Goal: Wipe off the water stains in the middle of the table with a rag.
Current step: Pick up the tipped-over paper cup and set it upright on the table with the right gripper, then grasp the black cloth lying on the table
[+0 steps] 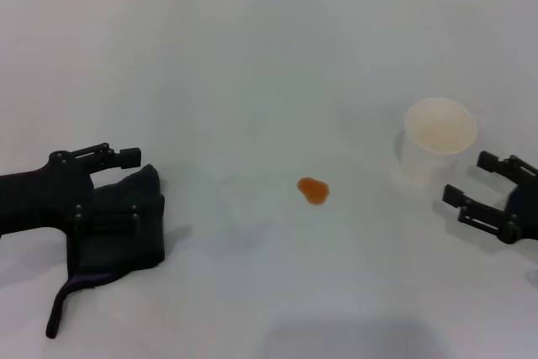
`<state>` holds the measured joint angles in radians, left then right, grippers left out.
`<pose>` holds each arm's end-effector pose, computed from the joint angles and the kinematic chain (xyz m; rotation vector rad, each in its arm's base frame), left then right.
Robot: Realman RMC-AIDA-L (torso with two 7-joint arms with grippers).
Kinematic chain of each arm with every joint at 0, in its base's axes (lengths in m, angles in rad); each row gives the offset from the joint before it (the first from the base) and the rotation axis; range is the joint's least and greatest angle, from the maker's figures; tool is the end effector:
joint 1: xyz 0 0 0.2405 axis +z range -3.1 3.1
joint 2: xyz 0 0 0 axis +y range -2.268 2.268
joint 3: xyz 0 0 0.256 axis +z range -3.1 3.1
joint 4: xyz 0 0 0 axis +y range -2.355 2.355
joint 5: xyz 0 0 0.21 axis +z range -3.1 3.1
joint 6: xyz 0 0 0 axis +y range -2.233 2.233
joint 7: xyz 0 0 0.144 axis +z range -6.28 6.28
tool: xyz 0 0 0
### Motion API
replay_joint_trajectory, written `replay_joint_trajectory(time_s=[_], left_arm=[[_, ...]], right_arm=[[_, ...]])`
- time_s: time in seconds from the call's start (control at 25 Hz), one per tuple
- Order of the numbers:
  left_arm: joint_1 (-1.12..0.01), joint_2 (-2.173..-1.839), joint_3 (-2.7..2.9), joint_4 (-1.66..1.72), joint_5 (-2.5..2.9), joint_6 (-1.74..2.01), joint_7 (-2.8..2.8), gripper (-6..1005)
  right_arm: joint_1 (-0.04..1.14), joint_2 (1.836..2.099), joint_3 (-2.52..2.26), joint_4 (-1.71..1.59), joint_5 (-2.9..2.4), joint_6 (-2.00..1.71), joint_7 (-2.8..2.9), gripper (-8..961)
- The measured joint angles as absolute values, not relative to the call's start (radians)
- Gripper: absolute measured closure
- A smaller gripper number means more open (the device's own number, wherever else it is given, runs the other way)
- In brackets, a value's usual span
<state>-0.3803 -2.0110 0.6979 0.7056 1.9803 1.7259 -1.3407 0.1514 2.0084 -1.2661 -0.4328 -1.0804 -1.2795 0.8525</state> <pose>-0.3007 0.2823 0.0335 -2.7622 -0.6326 -0.6970 0.3520 0.2493 -0.0136 -2.2551 0.6441 0.7350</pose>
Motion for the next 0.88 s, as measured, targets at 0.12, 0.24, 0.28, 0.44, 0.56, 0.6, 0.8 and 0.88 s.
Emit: replay_joint_trajectory(time_s=[0.12, 0.24, 0.28, 0.44, 0.56, 0.6, 0.8, 0.88], left_arm=[[-0.38, -2.011, 0.698, 0.706, 1.98, 1.726, -1.34, 115], [-0.38, -2.011, 0.698, 0.706, 1.98, 1.727, -1.338, 115], [-0.38, -2.011, 0.698, 0.706, 1.98, 1.727, -1.338, 115], [-0.387, -2.011, 0.697, 0.706, 1.98, 1.728, -1.338, 115], [-0.389, -2.011, 0.695, 0.706, 1.98, 1.728, -1.338, 115], [-0.39, -2.011, 0.695, 0.706, 1.98, 1.728, -1.338, 115], [-0.391, -2.011, 0.694, 0.706, 1.976, 1.725, -1.338, 115], [-0.391, -2.011, 0.692, 0.706, 1.975, 1.723, -1.338, 115]], right_arm=[[0.131, 2.009, -1.223, -0.416, -1.072, -1.394, 0.801, 114], [0.127, 2.009, -1.19, -0.403, -1.063, -1.493, 0.775, 114], [0.129, 2.01, -1.183, -0.403, -1.057, -1.521, 0.773, 114], [0.145, 2.01, -1.18, -0.437, -1.046, -1.606, 0.782, 115], [0.157, 2.011, -1.186, -0.49, -1.046, -1.633, 0.809, 115], [0.161, 2.011, -1.191, -0.515, -1.048, -1.636, 0.824, 115], [0.19, 2.009, -1.216, -0.623, -1.076, -1.596, 0.921, 118], [0.202, 2.008, -1.22, -0.676, -1.12, -1.562, 0.978, 119]])
